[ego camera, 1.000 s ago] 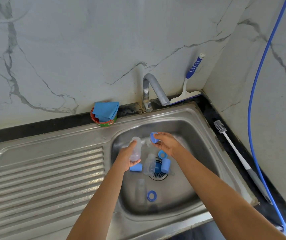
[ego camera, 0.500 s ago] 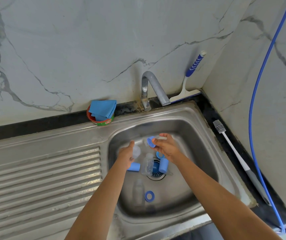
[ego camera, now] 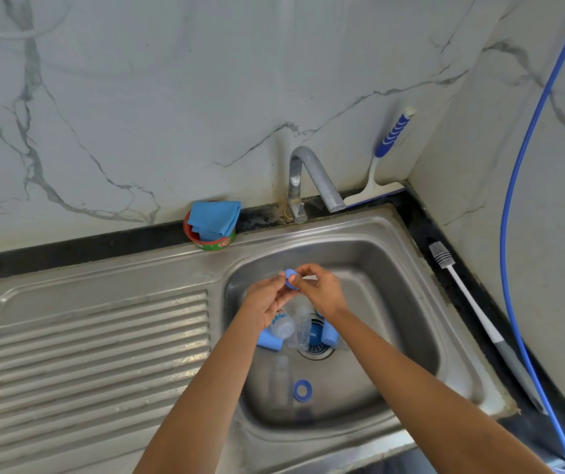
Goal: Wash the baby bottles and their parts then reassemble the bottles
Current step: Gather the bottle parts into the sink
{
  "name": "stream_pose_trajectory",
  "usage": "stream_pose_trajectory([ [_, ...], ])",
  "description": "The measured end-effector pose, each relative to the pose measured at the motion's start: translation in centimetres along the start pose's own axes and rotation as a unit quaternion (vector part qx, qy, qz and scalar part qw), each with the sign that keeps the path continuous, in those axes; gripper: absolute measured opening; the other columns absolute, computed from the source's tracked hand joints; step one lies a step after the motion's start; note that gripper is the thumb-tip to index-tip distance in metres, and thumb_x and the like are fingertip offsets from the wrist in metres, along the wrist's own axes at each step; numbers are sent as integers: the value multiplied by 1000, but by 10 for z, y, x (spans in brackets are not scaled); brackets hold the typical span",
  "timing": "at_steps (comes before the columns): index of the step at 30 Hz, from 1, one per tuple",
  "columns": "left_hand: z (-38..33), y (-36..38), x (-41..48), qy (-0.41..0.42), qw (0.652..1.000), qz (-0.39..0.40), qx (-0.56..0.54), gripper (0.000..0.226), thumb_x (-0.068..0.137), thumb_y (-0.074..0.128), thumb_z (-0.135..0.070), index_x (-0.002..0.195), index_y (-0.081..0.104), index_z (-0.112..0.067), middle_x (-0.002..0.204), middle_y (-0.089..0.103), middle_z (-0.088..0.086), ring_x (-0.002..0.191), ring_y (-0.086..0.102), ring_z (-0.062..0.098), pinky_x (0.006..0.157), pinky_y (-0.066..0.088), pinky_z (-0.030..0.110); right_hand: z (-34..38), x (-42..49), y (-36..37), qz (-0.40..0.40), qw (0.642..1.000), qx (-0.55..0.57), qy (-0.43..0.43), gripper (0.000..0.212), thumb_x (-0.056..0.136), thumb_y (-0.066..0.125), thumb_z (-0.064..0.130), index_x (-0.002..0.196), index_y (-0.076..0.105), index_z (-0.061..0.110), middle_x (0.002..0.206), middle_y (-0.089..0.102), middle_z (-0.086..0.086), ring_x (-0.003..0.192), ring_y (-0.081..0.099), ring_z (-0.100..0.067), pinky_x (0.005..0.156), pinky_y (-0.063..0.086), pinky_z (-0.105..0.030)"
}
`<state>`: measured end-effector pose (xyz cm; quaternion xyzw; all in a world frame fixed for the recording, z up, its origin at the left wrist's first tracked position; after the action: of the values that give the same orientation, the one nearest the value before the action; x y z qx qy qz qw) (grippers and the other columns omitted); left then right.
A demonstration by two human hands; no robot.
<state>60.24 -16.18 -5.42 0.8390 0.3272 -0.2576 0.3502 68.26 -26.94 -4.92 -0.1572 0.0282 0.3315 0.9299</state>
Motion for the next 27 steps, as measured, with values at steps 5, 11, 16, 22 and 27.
stream_pose_trajectory([
  [5,-3,1,-4,4,1000,2,18,24,98,51,-7,111,59,11,110,65,27,97,67,30,91,51,37,0,9,-1,17,995,-99,-22,25,88,67,25,101,68,4,101,58,-3,85,61,-12,68,45,-5],
  [11,-4,2,-6,3,1000,6,21,29,97,54,-7,120,57,10,112,65,26,106,65,29,96,51,38,-4,9,2,62,993,-99,-3,22,92,61,29,86,71,11,92,64,-1,84,58,-8,78,44,-17],
  [16,-12,8,-11,3,1000,1,0,27,95,58,-9,116,60,6,111,67,22,105,65,27,91,51,31,-3,11,1,26,996,72,56,18,83,73,20,97,73,11,92,73,-5,91,69,-20,87,55,-35],
  [22,-1,-14,-1,-25,996,-83,-24,27,93,60,-11,114,57,6,101,61,14,89,63,21,90,51,32,-19,21,-13,-78,979,94,163,19,79,78,23,77,62,12,76,66,-3,73,63,-15,80,55,-31],
  [27,15,-38,18,-47,979,-195,33,44,99,51,-14,136,41,7,123,50,20,73,49,20,96,48,37,-53,25,-31,-110,948,-60,294,31,85,60,28,61,52,11,59,54,-2,54,51,-15,51,41,-22],
])
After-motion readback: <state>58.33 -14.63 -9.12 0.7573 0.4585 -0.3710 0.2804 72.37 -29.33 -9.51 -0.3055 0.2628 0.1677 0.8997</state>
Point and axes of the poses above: each hand's wrist, its own x-axis towards the middle knuckle, its own y-axis out of the palm, z = x × y, the point moved 1 cm from there along x, towards the middle knuckle
